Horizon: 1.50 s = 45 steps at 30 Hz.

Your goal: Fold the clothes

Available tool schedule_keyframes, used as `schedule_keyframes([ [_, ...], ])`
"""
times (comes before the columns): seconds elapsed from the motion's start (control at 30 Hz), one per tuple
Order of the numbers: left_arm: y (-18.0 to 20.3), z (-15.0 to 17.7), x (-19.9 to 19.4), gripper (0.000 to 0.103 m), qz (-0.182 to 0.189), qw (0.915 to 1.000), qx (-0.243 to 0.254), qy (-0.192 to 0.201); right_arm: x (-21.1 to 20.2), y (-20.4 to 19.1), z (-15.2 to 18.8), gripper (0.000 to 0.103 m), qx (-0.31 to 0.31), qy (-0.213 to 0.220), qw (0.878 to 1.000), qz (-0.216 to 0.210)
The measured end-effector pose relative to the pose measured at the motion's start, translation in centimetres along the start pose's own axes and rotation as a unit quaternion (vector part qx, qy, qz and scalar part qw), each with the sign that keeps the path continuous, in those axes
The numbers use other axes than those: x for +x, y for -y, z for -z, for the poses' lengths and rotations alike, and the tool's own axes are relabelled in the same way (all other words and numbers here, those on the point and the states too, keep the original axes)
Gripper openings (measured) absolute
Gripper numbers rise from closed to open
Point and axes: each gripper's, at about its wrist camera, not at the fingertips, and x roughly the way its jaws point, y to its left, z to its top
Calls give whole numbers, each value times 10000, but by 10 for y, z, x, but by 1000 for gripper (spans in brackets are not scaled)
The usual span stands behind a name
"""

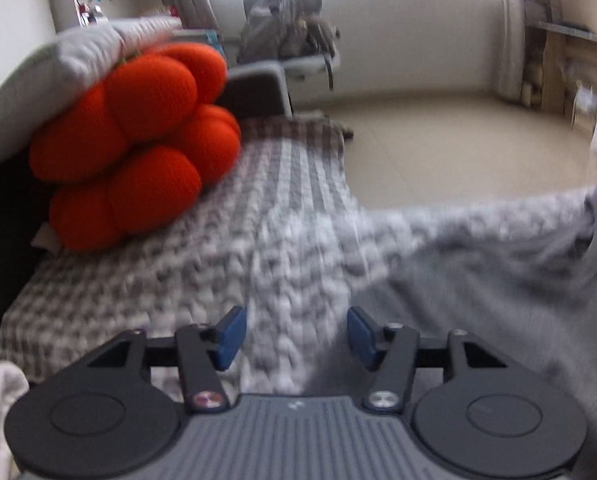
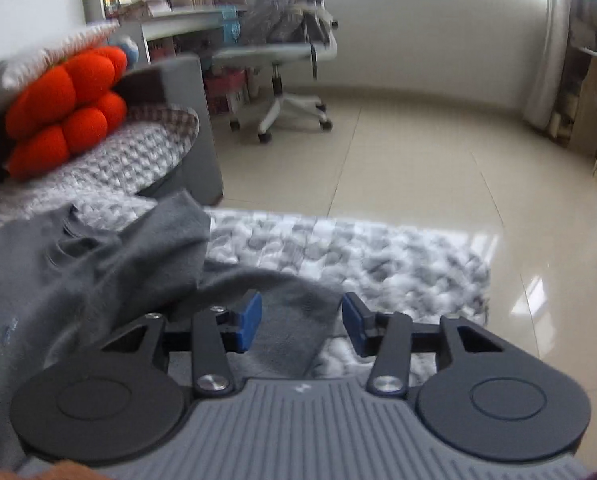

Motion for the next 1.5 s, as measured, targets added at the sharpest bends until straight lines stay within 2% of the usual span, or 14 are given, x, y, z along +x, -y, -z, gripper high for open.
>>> schedule_keyframes([
  [0.07,6,7,7,57,-151,9999,1,-58,9,-26,0,8,-555,-97,9973,468],
  [0.2,14,13,15,45,-317,9992,-198,-140,-4,-59,-7,4,-1292,457,9784,1549],
  [0.33,10,9,7,43,-365,9986,-380,-19,-47,-35,-32,4,-988,1247,9486,2736],
  [0.4,0,4,13,42,-431,9980,-466,-37,-53,-7,-39,0,-457,1168,9517,2801],
  [0.47,-5,4,14,42,-376,9978,-544,-67,-37,7,-32,0,-598,925,9340,3399],
  [0.6,-14,8,14,42,-209,9969,-732,-205,1,25,-4,0,-388,287,9602,2753],
  [0.73,-25,11,14,42,146,9947,-982,-249,-4,17,1,13,-166,455,9827,1787],
  [0.9,-15,10,19,58,840,9910,-1019,-197,-17,-5,-18,73,5,686,9966,448],
  [1.03,1,6,29,58,755,9921,-965,-282,-4,-36,-30,73,-542,438,9975,66],
  [1.1,5,3,27,30,789,9928,-876,-232,13,-46,-29,69,-819,172,9965,79],
  [1.13,7,1,26,16,806,9931,-831,-207,20,-50,-26,59,-889,-21,9960,67],
  [1.17,11,1,25,4,731,9946,-721,-180,26,-53,-22,30,-953,-161,9953,28],
  [1.23,20,1,22,4,579,9970,-501,-126,23,-65,-21,3,-1155,-101,9932,-39],
  [1.5,-1,-16,-48,4,96,9945,-611,842,-54,-101,-20,1,-2289,877,9630,1123],
])
